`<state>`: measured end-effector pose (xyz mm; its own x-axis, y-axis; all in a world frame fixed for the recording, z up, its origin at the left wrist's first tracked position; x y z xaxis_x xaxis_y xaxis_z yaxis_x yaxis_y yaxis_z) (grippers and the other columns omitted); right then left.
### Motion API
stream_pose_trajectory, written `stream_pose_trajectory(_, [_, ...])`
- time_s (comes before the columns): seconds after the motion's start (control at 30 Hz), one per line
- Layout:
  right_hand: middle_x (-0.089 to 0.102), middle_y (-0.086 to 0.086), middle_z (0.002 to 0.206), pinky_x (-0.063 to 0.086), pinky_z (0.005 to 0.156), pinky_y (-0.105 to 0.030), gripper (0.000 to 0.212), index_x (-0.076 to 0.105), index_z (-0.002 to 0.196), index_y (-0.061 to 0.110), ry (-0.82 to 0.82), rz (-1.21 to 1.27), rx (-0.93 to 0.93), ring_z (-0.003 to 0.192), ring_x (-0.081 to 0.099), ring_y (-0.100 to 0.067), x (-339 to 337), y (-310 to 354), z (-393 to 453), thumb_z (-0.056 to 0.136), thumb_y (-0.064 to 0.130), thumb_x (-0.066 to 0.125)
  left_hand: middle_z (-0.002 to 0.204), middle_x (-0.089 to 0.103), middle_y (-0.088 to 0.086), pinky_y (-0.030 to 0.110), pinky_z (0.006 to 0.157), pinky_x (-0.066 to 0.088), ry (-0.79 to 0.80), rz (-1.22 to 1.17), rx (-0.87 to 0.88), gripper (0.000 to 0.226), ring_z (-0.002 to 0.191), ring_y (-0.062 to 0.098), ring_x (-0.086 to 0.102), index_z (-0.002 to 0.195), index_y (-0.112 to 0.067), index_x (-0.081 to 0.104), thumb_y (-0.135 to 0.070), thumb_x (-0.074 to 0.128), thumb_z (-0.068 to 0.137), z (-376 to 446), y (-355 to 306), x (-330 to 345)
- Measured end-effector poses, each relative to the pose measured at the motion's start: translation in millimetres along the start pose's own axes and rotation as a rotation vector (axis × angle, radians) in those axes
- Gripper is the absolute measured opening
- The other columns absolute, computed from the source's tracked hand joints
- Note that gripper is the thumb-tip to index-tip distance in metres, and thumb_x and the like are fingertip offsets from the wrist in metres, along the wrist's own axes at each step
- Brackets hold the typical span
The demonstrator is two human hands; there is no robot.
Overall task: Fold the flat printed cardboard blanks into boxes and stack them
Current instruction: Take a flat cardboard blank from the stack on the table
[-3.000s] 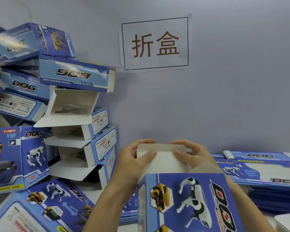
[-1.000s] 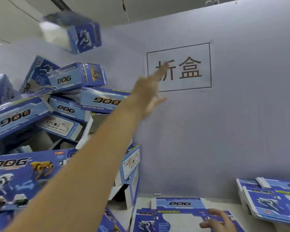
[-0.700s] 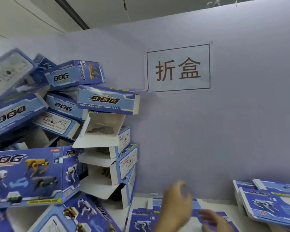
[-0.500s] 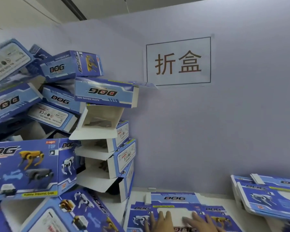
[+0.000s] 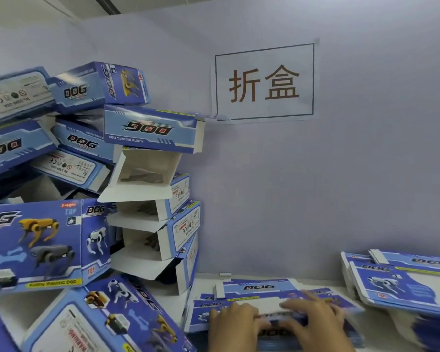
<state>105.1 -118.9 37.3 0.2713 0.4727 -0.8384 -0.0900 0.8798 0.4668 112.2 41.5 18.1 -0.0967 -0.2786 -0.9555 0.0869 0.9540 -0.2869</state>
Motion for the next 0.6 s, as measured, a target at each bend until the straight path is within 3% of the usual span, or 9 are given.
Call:
stream_pose_trajectory(0.07, [0.031, 0.027, 0.153, 0.012, 0.113, -0.041, 0.060, 0.044, 0.135, 0.056, -0.205, -0.059, -0.070, 0.151, 0.008, -0.007, -18, 11, -2, 0.081, 0.057, 0.071, 0.123, 0.064, 0.002, 0.047, 0.108, 0.030, -0.183, -0.017, 0.015, 0.037, 0.119, 0.025, 0.054, 0.118, -0.030, 0.062, -0.053, 0.039, 0.102, -7, -2, -18])
stream_pose_trajectory(0.13, [0.036, 0.005, 0.157, 0.026, 0.106, -0.056, 0.083, 0.044, 0.145, 0.035, -0.490, 0.004, -0.143, 0.149, 0.018, -0.020, -43, 18, -11, 0.073, 0.037, 0.086, 0.118, 0.067, -0.004, 0.041, 0.098, 0.035, -0.394, -0.071, 0.043, 0.035, 0.113, 0.023, 0.057, 0.118, -0.032, 0.061, -0.051, 0.034, 0.104, -16, -2, -37])
stream_pose_trajectory(0.2, [0.044, -0.012, 0.152, 0.036, 0.095, -0.065, 0.087, 0.048, 0.144, 0.016, -0.704, 0.154, -0.169, 0.142, 0.031, -0.027, -61, 16, -23, 0.068, 0.014, 0.089, 0.114, 0.068, -0.009, 0.035, 0.090, 0.036, -0.588, -0.159, 0.072, 0.032, 0.107, 0.017, 0.059, 0.116, -0.034, 0.059, -0.046, 0.032, 0.106, -29, 2, -56])
stream_pose_trajectory(0.27, [0.043, -0.016, 0.150, 0.039, 0.095, -0.066, 0.085, 0.045, 0.144, 0.009, -0.806, 0.288, -0.180, 0.135, 0.031, -0.024, -69, 14, -28, 0.069, 0.003, 0.086, 0.107, 0.068, -0.013, 0.028, 0.085, 0.035, -0.729, -0.202, 0.122, 0.026, 0.098, 0.011, 0.059, 0.111, -0.034, 0.059, -0.039, 0.033, 0.107, -38, 3, -69])
stream_pose_trajectory(0.37, [0.027, -0.010, 0.159, 0.037, 0.105, -0.050, 0.085, 0.035, 0.149, 0.006, -0.795, 0.532, -0.236, 0.141, 0.026, -0.015, -71, 21, -29, 0.076, -0.004, 0.078, 0.082, 0.069, -0.012, 0.024, 0.068, 0.037, -0.872, -0.216, 0.189, 0.015, 0.072, 0.011, 0.053, 0.094, -0.031, 0.066, -0.026, 0.054, 0.101, -53, -3, -85])
stream_pose_trajectory(0.43, [0.023, -0.001, 0.160, 0.045, 0.098, -0.041, 0.083, 0.030, 0.152, 0.013, -0.802, 0.675, -0.234, 0.139, 0.034, -0.019, -77, 25, -29, 0.082, -0.001, 0.073, 0.059, 0.063, -0.010, 0.017, 0.049, 0.029, -1.008, -0.203, 0.201, 0.012, 0.052, 0.009, 0.041, 0.077, -0.024, 0.068, -0.024, 0.070, 0.089, -69, -6, -98])
stream_pose_trajectory(0.47, [0.026, 0.003, 0.157, 0.048, 0.093, -0.036, 0.081, 0.029, 0.152, 0.020, -0.789, 0.767, -0.211, 0.135, 0.040, -0.019, -79, 25, -29, 0.085, 0.005, 0.072, 0.055, 0.061, -0.009, 0.013, 0.043, 0.027, -1.083, -0.225, 0.212, 0.013, 0.049, 0.006, 0.039, 0.076, -0.021, 0.071, -0.026, 0.066, 0.087, -77, -5, -103])
stream_pose_trajectory(0.53, [0.041, 0.009, 0.146, 0.052, 0.088, -0.032, 0.070, 0.032, 0.147, 0.036, -0.546, 1.008, -0.143, 0.127, 0.051, -0.018, -67, 31, -17, 0.088, 0.028, 0.068, 0.066, 0.068, -0.002, 0.018, 0.042, 0.044, -1.115, -0.384, 0.244, 0.031, 0.053, 0.007, 0.051, 0.094, -0.013, 0.076, -0.030, 0.050, 0.090, -84, -3, -108])
stream_pose_trajectory(0.6, [0.053, 0.011, 0.135, 0.056, 0.088, -0.039, 0.064, 0.038, 0.138, 0.044, -0.109, 1.276, -0.057, 0.118, 0.060, -0.020, -35, 53, -2, 0.079, 0.052, 0.061, 0.081, 0.070, 0.000, 0.013, 0.057, 0.051, -1.001, -0.504, 0.247, 0.033, 0.067, 0.009, 0.060, 0.110, -0.016, 0.072, -0.031, 0.045, 0.099, -72, -7, -102])
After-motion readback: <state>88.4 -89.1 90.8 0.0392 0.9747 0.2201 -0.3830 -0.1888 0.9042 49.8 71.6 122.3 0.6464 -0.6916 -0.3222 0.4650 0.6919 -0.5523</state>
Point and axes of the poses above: each hand's wrist, its own z-axis towards the middle knuckle, its own x-axis out of the palm, y = z × x, the point moved 10 cm from there along z, towards the middle knuckle
